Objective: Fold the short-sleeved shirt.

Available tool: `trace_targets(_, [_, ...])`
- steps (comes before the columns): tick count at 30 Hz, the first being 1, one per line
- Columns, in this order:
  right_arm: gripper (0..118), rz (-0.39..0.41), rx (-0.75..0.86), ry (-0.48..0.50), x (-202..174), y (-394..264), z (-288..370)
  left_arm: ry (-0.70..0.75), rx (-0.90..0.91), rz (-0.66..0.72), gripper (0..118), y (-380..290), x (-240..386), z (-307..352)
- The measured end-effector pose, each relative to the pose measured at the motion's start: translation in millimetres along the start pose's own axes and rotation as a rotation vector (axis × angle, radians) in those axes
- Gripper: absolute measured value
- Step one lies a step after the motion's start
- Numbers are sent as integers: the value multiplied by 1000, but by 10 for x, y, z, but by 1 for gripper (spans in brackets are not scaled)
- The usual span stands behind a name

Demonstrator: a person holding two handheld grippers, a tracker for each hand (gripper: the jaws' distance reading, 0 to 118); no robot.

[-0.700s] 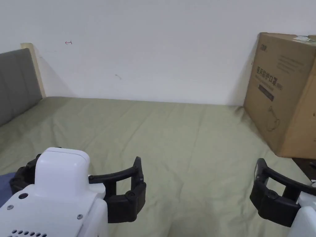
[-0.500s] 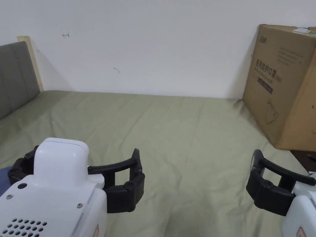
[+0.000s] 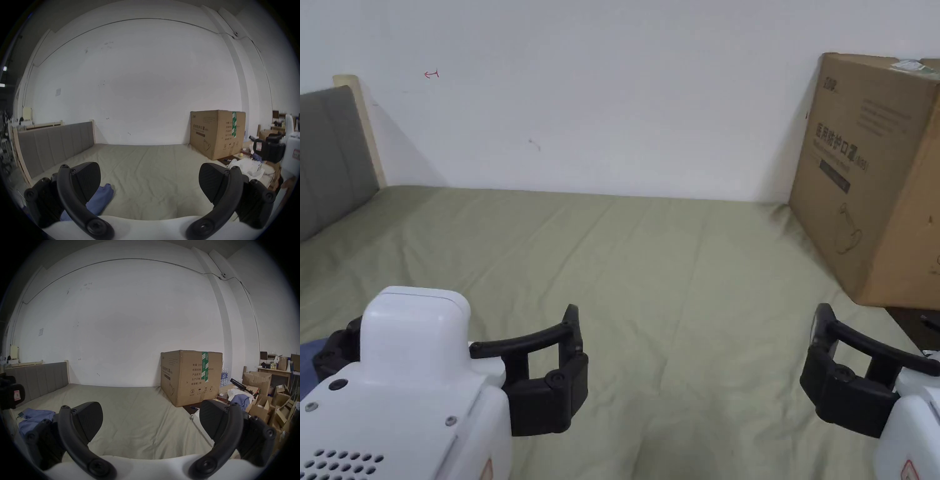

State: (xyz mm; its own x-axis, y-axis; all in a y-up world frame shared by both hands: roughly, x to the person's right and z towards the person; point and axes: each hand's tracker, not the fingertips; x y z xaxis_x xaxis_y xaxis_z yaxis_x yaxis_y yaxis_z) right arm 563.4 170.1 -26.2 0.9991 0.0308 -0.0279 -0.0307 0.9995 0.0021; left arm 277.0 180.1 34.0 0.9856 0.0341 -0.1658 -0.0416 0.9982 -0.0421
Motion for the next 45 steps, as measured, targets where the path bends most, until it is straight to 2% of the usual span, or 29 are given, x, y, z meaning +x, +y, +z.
trace_targets(2, [117,56,31,-26,-64,38,23,-45,14,111,118,-12,-59,2])
trace_targets(5, [117,204,81,-64,-288,112,70,-84,25,293,118,-69,-154,-44])
trace_targets(8, [117,440,171,-69,-604,65,127,-188,45,559,118,-237,-313,-114])
trace_targets(10, [117,675,258,-93,-825,-41,181,-241,27,812,118,-437,-457,-189])
trace_targets(11, [117,763,280,-95,-898,-89,191,-248,20,906,118,-527,-502,-216])
trace_targets(12, [117,866,298,-65,-965,-138,203,-260,18,1008,118,-651,-554,-255])
trace_targets(13, [117,939,316,-28,-1010,-195,217,-239,-1,1087,118,-755,-590,-286])
trace_targets(15, [117,1012,345,23,-1113,-294,247,-180,-45,1149,118,-928,-665,-328])
trace_targets(17, [117,978,321,36,-1151,-324,256,-111,-75,1139,118,-992,-700,-319])
trace_targets(19, [117,934,279,109,-1136,-322,260,-68,-65,1073,118,-958,-726,-287])
trace_targets(21, [117,874,245,98,-1091,-289,216,-48,-35,951,118,-818,-692,-244])
trace_targets(22, [117,809,227,86,-1053,-252,193,-22,-32,852,118,-701,-654,-232])
trace_targets(23, [117,725,204,84,-1011,-205,177,0,-33,748,118,-595,-613,-225])
trace_targets(27, [117,210,52,153,-673,49,113,73,6,238,118,-167,-234,-186])
trace_targets(29, [116,18,9,99,-551,58,76,110,9,37,118,-60,-16,-164])
trace_targets(31, [112,-85,-30,55,-448,9,44,128,1,-104,118,-42,136,-148])
trace_targets(33, [112,-125,-58,55,-394,-75,21,151,7,-199,118,-106,195,-130])
trace_targets(35, [112,-107,-67,45,-372,-146,5,133,9,-218,118,-147,248,-114])
trace_targets(41, [112,-65,-30,66,-420,-136,31,106,-14,-204,118,-209,213,-164])
trace_targets(45, [112,-47,-11,62,-462,-98,52,92,-10,-139,118,-181,144,-164])
